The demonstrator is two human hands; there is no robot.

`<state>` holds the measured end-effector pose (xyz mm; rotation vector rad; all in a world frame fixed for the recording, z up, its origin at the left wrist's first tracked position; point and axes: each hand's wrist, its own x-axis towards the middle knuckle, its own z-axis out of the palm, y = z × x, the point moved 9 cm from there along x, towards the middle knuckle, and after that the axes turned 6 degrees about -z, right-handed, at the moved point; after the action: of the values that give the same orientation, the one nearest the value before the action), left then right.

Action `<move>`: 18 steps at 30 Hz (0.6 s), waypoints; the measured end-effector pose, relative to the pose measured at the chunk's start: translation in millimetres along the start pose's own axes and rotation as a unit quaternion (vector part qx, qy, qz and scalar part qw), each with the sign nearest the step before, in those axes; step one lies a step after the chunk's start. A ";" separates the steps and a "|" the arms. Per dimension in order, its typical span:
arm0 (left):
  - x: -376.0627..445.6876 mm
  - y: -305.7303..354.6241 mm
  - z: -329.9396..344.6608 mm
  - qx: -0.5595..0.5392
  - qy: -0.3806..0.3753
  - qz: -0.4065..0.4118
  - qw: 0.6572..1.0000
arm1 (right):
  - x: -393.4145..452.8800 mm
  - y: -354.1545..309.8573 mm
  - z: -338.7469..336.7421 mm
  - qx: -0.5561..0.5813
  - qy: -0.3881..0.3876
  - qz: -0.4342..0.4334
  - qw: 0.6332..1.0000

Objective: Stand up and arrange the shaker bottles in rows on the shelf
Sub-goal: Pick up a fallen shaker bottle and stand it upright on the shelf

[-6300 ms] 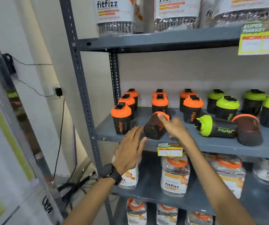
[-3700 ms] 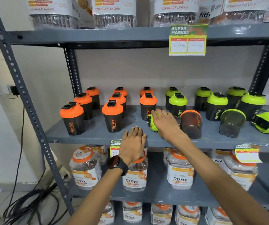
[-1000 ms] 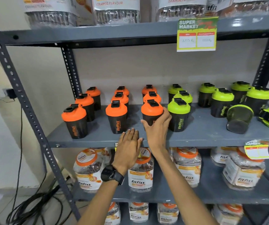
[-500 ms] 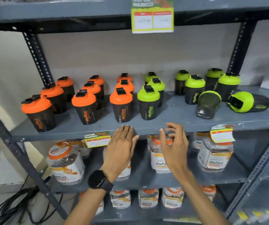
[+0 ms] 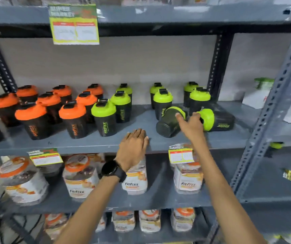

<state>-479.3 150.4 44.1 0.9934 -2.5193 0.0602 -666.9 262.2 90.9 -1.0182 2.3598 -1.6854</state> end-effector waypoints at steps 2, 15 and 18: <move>6.2 1.4 3.3 0.003 -0.003 -0.015 1.000 | 10.5 7.7 12.3 0.054 -0.039 0.045 0.997; 4.2 -2.5 9.2 0.011 0.004 -0.044 0.999 | 24.1 28.0 28.7 0.100 -0.031 0.070 0.992; 4.2 -2.7 8.9 0.011 0.009 -0.043 0.999 | 20.2 24.7 22.6 0.135 -0.028 0.062 0.989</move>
<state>-483.5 143.9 37.4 1.1053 -2.4619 0.0702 -684.9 237.1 66.9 -0.8430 2.0427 -1.8383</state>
